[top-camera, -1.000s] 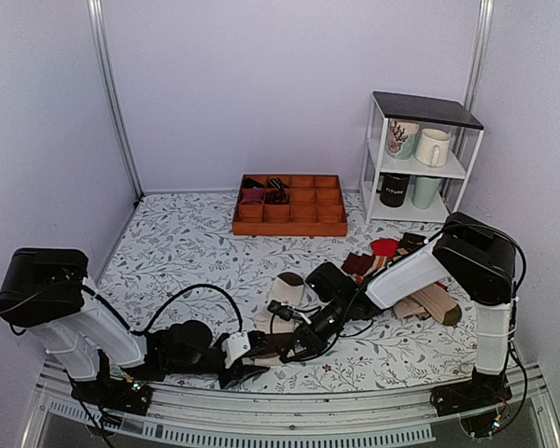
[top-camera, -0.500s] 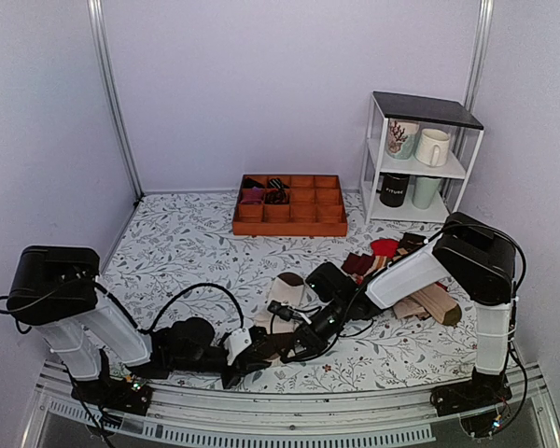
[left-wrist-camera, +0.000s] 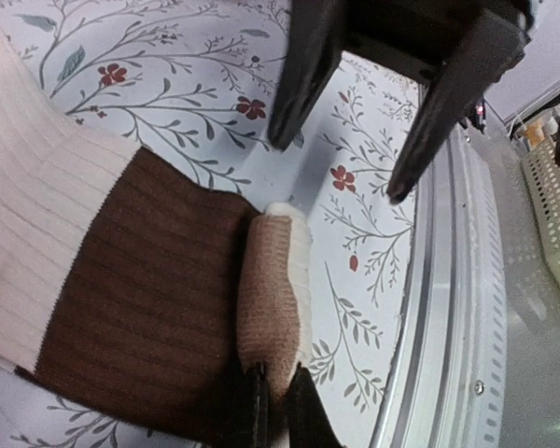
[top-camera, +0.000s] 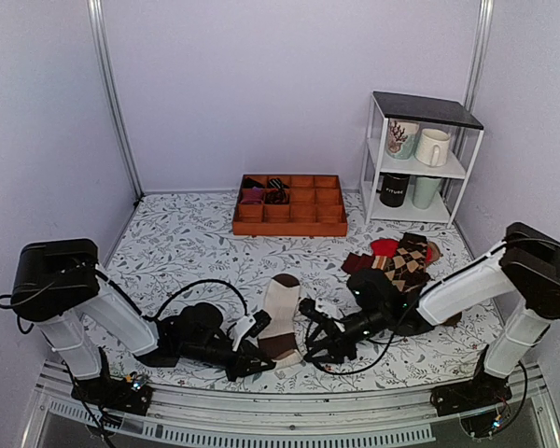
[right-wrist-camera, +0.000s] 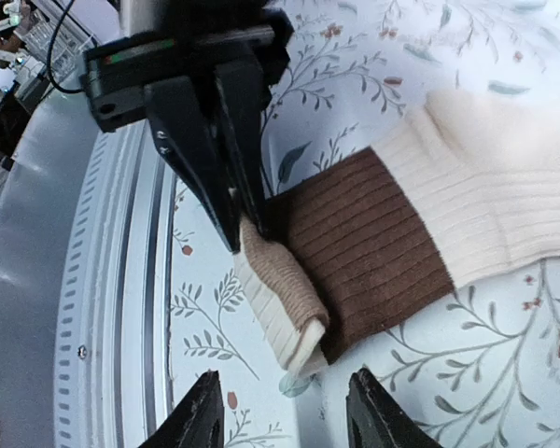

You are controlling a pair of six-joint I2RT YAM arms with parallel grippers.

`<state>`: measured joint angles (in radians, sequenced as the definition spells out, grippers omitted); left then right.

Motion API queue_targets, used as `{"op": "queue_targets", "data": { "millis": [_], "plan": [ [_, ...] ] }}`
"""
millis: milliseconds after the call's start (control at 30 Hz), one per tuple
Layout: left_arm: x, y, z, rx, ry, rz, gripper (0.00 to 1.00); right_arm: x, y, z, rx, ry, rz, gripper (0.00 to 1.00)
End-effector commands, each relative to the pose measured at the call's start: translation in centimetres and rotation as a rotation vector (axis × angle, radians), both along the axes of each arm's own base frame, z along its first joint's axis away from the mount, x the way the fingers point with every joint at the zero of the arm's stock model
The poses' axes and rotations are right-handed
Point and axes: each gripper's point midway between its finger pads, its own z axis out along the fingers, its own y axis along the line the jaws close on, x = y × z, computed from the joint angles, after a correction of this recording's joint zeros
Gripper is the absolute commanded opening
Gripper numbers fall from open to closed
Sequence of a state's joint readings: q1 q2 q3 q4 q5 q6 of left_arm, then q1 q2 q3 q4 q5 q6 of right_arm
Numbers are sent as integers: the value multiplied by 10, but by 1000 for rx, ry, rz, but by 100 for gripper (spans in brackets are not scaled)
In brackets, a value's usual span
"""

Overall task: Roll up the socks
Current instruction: Roll the sock at the center of the board.

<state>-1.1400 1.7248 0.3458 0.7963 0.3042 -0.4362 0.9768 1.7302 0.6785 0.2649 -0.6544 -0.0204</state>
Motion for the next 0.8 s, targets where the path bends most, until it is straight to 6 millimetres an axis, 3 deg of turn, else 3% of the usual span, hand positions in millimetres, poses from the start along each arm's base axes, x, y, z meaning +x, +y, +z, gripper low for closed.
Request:
{"op": "queue_targets", "data": {
  "millis": [0, 100, 233, 500, 767],
  "plan": [
    [-43, 68, -77, 341, 342, 47, 0, 5, 4, 56, 264, -538, 63, 49],
    [-45, 74, -81, 361, 375, 72, 0, -8, 10, 55, 288, -681, 154, 50],
    [-44, 76, -83, 367, 380, 76, 0, -18, 23, 32, 248, -743, 249, 50],
    [-43, 76, -85, 368, 379, 73, 0, -24, 33, -3, 170, -745, 361, 50],
    [-44, 76, -86, 360, 390, 61, 0, -10, 29, -31, 59, -778, 323, 49]
  ]
}}
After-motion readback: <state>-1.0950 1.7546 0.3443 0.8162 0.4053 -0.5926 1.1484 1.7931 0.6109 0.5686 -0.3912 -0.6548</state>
